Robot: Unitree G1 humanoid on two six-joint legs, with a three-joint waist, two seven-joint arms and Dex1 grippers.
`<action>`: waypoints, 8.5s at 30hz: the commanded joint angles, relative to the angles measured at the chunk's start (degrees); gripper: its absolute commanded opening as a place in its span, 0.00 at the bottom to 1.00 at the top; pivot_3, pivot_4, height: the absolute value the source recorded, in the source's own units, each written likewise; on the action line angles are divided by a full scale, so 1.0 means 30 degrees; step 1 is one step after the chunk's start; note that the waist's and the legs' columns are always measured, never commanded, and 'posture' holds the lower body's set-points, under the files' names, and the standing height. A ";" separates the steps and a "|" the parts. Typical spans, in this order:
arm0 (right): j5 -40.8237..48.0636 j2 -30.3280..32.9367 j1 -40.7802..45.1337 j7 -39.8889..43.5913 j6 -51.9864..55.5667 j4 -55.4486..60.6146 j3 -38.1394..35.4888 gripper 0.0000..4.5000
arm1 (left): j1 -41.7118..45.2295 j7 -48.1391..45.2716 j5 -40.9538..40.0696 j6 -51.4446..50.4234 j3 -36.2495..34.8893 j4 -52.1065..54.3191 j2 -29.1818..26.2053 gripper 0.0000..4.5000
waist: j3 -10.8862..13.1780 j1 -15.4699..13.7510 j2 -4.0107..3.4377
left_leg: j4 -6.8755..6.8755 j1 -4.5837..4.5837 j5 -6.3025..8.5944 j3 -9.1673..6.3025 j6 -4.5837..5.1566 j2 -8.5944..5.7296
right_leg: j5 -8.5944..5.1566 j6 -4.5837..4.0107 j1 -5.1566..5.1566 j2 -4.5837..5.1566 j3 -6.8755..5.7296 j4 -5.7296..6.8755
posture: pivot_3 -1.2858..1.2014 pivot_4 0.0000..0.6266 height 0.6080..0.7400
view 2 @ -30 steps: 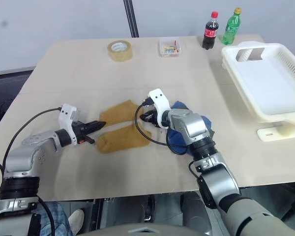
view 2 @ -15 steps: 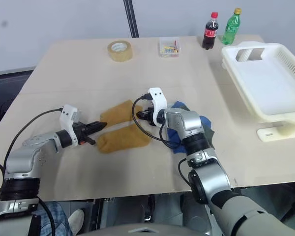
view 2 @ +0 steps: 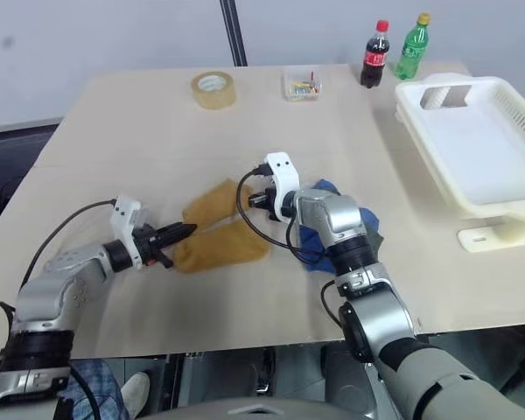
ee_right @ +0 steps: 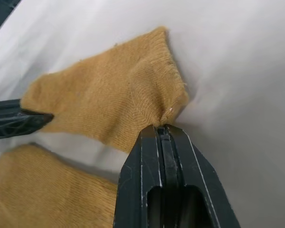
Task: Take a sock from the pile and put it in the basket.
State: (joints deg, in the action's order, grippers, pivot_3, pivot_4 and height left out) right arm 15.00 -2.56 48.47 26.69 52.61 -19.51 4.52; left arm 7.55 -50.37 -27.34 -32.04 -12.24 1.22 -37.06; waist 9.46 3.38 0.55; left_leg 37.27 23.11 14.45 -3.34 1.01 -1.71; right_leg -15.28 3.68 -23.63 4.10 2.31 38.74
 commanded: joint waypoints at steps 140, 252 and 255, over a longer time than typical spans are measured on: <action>-0.6549 0.3494 -0.4373 0.3819 -0.9838 0.6051 0.8369 0.60 | -0.2182 0.7568 -1.7024 -1.2022 -0.5132 -0.0955 0.3382 0.99 | -0.0239 -0.0641 -0.0090 | 0.0004 -0.0213 0.0005 -0.0251 0.0004 -0.0025 | -0.0001 -0.0007 0.0382 -0.0020 -0.0273 -0.0227 | 0.52 0.24 0.99; 0.0044 0.3706 -0.5877 -0.1781 0.5293 1.2576 0.4165 0.99 | 0.4448 0.7275 -1.5419 -0.9353 -0.2757 -0.4576 1.0792 1.00 | -0.0178 -0.0817 -0.0034 | -0.0006 -0.0079 -0.0047 -0.0323 -0.0070 -0.0056 | -0.0003 -0.0004 0.0339 -0.0028 -0.0348 -0.0282 | 0.52 0.24 0.99; 0.0295 0.3173 -0.6004 -0.2011 0.5741 1.1957 0.3648 0.99 | 0.4261 0.7428 -1.5532 -0.9516 -0.2806 -0.4235 1.0829 1.00 | -0.0178 -0.0777 -0.0034 | -0.0010 -0.0078 -0.0044 -0.0323 -0.0066 -0.0053 | -0.0003 -0.0004 0.0337 -0.0028 -0.0346 -0.0283 | 0.52 0.24 0.99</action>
State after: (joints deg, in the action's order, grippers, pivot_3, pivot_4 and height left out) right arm 14.57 8.11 30.30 20.72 69.30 16.51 16.41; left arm 21.20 -28.40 -72.81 -59.77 -20.44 -12.81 -4.98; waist 8.92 1.05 0.45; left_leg 37.24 22.88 14.31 -4.31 0.81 -1.86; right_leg -15.29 3.67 -22.62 4.01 1.27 37.89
